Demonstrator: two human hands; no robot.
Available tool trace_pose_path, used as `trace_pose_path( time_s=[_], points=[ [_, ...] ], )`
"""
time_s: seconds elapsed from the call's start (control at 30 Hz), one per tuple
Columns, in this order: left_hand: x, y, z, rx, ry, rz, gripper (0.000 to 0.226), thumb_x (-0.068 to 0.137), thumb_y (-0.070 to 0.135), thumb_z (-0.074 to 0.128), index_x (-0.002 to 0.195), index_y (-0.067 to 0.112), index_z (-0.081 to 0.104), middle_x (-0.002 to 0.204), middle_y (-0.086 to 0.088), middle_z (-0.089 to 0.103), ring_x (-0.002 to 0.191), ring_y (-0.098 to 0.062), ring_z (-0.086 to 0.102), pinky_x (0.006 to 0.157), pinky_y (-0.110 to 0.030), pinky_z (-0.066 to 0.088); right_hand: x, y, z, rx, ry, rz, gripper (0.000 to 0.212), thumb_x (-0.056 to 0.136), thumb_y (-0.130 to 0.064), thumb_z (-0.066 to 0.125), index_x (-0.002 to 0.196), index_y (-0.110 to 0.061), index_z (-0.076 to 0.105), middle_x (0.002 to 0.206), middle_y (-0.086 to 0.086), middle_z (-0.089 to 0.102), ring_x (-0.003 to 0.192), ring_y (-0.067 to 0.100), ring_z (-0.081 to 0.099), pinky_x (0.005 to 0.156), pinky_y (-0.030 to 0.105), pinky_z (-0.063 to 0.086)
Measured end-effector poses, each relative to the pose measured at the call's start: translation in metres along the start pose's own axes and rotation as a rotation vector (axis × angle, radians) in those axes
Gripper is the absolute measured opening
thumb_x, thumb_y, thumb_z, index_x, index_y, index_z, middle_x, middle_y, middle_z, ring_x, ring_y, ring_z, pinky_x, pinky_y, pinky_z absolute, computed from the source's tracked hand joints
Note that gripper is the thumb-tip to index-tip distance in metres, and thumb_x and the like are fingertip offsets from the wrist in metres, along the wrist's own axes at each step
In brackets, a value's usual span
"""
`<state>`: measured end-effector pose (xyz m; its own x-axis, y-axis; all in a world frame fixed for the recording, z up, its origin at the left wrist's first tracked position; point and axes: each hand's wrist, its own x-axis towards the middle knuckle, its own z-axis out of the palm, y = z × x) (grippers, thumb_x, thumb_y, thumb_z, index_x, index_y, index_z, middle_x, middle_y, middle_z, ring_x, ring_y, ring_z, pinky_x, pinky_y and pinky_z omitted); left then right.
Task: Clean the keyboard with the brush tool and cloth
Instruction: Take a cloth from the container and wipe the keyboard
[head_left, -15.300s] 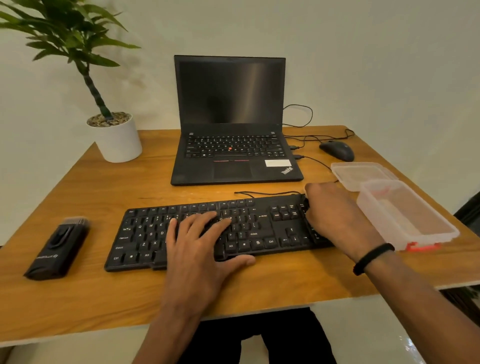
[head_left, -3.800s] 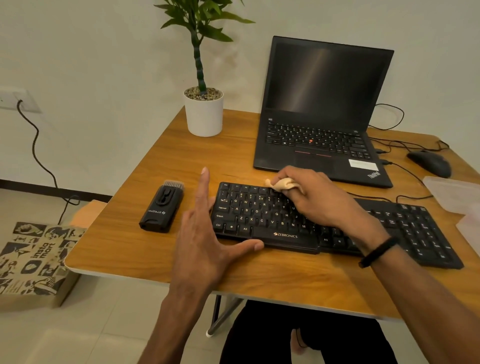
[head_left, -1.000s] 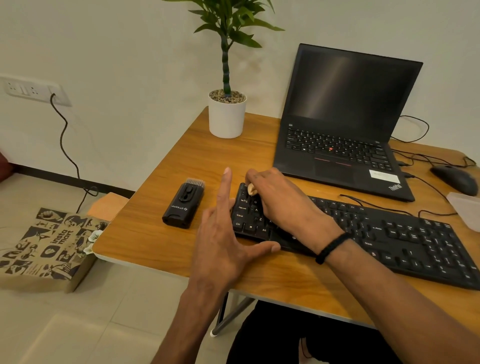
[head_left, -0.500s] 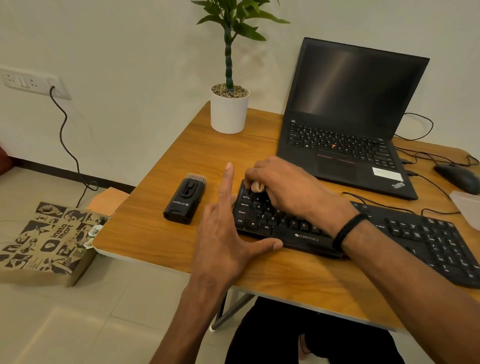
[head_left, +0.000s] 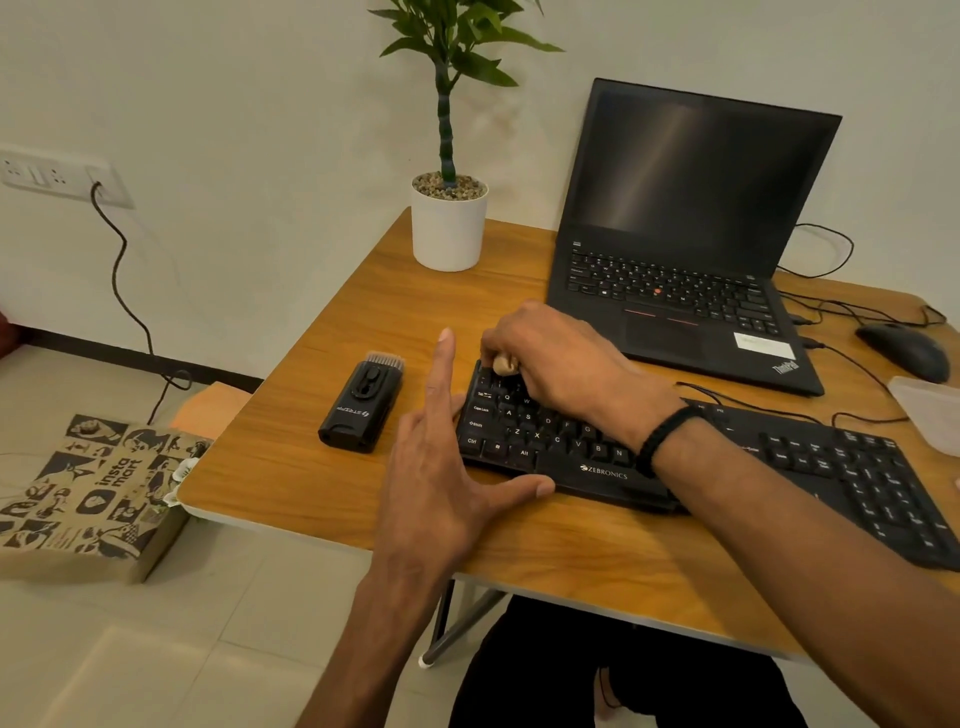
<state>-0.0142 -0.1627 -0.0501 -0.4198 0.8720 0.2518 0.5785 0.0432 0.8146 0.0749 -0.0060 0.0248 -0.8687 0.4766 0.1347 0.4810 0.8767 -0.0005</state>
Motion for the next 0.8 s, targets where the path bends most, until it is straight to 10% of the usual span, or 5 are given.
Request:
trace_pose_path(
  time_s=[0.57, 0.8],
  points=[
    [0.0, -0.001, 0.0, 0.0, -0.005, -0.001, 0.156, 0.05, 0.059, 0.095, 0.155, 0.053, -0.02, 0.14, 0.015, 0.057, 0.124, 0.002, 0.035, 0.102, -0.024, 0.031, 0.008, -0.005, 0.013, 0.23, 0.058, 0.001, 0.034, 0.084, 0.004, 0.061, 0.105, -0.02, 0.07, 0.098, -0.002, 0.071, 0.094, 0.021, 0.064, 0.08, 0.045, 0.057],
    [0.0, 0.0, -0.001, 0.001, 0.007, -0.014, 0.155, 0.051, 0.059, 0.095, 0.155, 0.055, -0.02, 0.14, 0.012, 0.058, 0.125, 0.001, 0.037, 0.104, -0.026, 0.031, -0.022, 0.017, 0.001, 0.3, 0.0, 0.107, 0.044, 0.084, 0.01, 0.054, 0.109, -0.02, 0.073, 0.094, -0.004, 0.071, 0.084, 0.014, 0.063, 0.07, 0.023, 0.05]
  ],
)
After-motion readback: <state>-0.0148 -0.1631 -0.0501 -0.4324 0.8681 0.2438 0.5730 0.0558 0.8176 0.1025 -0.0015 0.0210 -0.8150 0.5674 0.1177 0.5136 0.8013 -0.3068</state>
